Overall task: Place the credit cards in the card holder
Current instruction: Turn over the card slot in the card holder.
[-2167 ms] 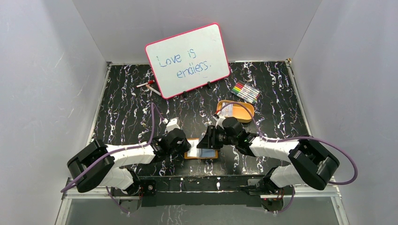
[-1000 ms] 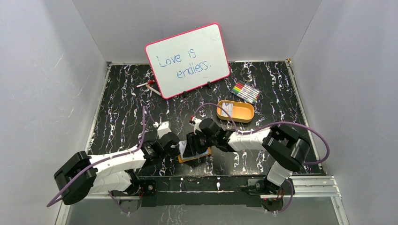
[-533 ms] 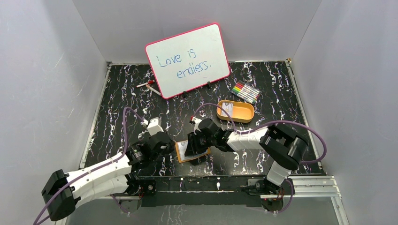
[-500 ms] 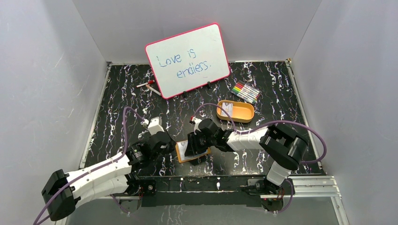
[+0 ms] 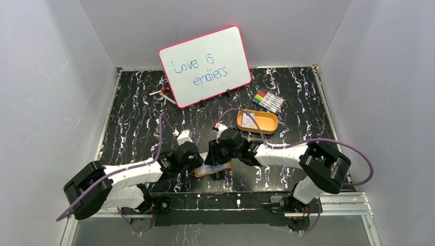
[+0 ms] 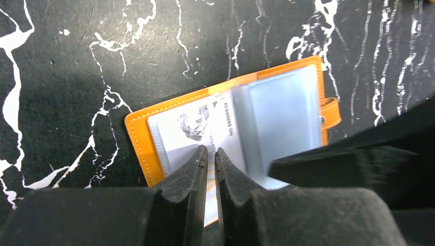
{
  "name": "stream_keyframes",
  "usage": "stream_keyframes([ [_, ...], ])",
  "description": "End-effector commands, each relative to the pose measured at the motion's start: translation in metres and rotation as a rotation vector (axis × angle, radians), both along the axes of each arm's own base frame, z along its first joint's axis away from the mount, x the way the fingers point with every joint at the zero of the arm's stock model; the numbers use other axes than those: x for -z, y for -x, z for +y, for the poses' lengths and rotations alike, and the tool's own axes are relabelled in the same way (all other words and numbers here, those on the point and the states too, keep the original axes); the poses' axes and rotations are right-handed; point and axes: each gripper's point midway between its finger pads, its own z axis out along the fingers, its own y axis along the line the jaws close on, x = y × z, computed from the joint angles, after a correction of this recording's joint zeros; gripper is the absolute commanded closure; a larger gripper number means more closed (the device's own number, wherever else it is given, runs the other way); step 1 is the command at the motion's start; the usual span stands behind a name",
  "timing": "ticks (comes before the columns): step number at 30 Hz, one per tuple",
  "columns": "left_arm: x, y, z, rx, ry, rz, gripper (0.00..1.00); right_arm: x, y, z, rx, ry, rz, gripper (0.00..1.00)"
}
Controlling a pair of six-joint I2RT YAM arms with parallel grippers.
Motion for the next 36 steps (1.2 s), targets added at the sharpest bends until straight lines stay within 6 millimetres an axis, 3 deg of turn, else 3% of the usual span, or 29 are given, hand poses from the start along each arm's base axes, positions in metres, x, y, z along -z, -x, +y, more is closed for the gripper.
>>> stream_keyframes([
  [1,0.009,-0.001,0.002,-0.023,0.000,0.021,0.91,-0.011,-0.018,-0.017,0.133,0.027,-0.062,0.53],
  [5,0.012,0.000,0.009,-0.034,-0.006,0.019,0.91,0.009,-0.022,-0.038,0.189,0.110,-0.011,0.54],
  [11,0.013,-0.003,0.007,-0.017,-0.013,0.011,0.91,0.024,-0.016,-0.053,0.208,0.137,0.015,0.54],
  [22,0.009,-0.024,-0.009,0.032,-0.038,-0.013,0.91,0.028,-0.003,-0.070,0.245,0.117,0.049,0.55],
  [27,0.007,-0.031,-0.007,0.026,-0.030,-0.014,0.91,0.023,-0.005,-0.067,0.242,0.101,0.038,0.55],
  [36,-0.035,-0.032,-0.032,0.099,0.115,-0.041,0.89,-0.021,-0.022,-0.060,0.277,0.014,-0.043,0.46],
])
